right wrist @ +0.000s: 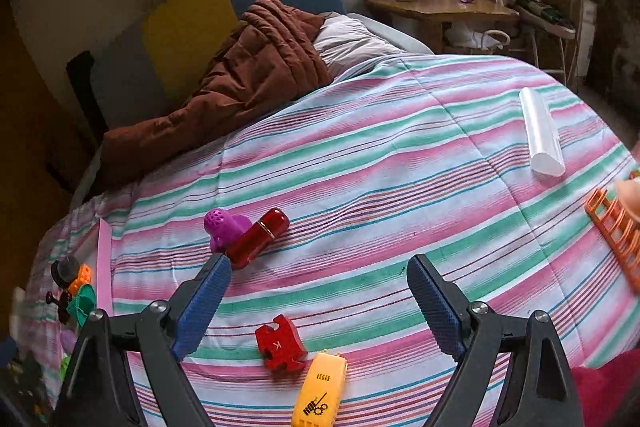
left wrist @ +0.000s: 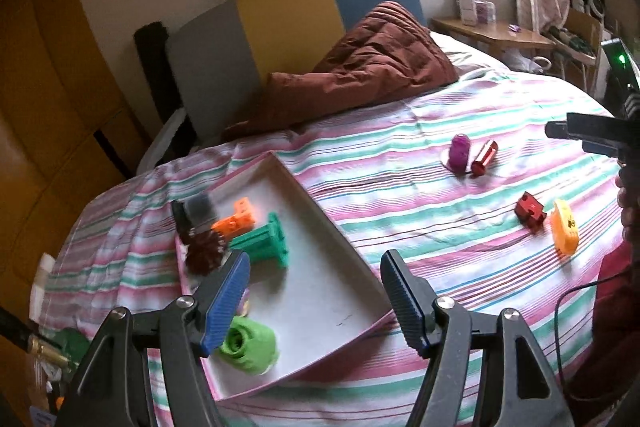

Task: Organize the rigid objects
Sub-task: 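Move both tools back toward the remaining toys on the bedspread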

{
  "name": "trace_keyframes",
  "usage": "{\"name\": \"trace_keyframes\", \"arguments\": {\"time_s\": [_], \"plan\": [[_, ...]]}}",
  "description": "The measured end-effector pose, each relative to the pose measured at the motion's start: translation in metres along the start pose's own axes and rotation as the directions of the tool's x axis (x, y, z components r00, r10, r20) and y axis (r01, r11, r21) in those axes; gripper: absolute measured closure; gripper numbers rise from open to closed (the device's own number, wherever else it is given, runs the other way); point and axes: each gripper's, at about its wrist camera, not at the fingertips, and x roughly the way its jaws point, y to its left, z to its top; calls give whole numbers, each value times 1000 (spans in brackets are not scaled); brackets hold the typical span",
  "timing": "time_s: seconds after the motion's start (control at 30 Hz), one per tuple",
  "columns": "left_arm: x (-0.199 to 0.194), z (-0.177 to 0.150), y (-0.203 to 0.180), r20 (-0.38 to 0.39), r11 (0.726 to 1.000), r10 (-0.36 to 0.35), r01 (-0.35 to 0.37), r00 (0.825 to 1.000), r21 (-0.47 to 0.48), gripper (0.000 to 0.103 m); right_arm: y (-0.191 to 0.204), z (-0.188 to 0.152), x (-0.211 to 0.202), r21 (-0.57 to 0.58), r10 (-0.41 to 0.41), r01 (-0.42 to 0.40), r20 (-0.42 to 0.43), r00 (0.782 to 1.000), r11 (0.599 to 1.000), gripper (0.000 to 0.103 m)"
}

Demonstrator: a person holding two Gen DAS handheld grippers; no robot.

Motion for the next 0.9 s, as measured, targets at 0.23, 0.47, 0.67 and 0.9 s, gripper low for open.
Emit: {"name": "trace_keyframes", "arguments": {"time_s": [0.23,0.47,0.67,0.9], "plan": [[10,11,-30,-11,997,-44,45,999,55,34,-11,1,2,63,15,-14,-17,1000,998,13],[34,16,-51,-92,987,-150,155,984,42,34,-21,1,7,113,16,-10,-47,999,994,13],[62,16,-64,-182,969,-245,246,952,-20,34,-24,1,8,130,9,-3,-50,999,992,13],[88,35,-71,-229,936,-351,336,908,-102,36,-37,1,7,206,21,-11,-48,999,978,13]]}}
